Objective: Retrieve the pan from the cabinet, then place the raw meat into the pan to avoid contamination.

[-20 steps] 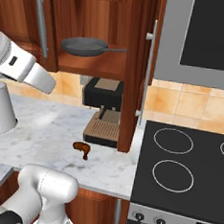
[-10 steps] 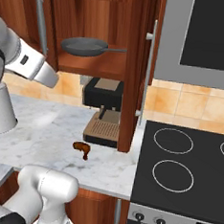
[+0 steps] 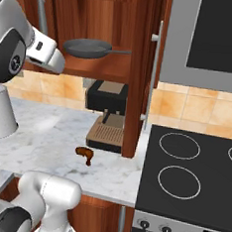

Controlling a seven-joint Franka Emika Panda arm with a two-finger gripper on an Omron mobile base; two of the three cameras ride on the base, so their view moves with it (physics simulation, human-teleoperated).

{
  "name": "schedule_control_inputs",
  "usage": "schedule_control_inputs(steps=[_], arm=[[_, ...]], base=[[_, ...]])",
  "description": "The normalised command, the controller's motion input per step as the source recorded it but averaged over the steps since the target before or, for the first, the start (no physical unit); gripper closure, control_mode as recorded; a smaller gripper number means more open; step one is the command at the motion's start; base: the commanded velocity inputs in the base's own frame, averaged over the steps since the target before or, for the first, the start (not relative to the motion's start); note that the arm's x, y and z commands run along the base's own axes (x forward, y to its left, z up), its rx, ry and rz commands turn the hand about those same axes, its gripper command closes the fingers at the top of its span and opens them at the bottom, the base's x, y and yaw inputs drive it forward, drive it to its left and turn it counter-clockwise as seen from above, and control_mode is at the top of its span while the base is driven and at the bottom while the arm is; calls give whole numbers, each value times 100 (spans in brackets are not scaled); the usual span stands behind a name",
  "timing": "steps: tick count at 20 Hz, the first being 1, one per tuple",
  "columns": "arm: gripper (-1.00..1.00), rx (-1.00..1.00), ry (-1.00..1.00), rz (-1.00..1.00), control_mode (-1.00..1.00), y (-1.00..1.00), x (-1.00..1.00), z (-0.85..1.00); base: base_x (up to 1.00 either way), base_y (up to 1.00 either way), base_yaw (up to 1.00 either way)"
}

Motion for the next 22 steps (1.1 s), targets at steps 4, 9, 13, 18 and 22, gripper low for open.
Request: schedule_control_inputs(steps=[4, 9, 13, 18, 22], arm=[[-100, -7, 0, 8, -100, 37, 52, 13], [-100, -10, -2, 2, -100, 31, 44, 7], [-100, -4, 0, -1, -100, 22, 37, -2], [-100, 0, -1, -4, -100, 25, 41, -8], [-100, 0, -1, -4, -100, 20, 36, -5]], base=[[0, 0, 0], [0, 0, 0], [0, 0, 0], [0, 0, 0], [0, 0, 0]])
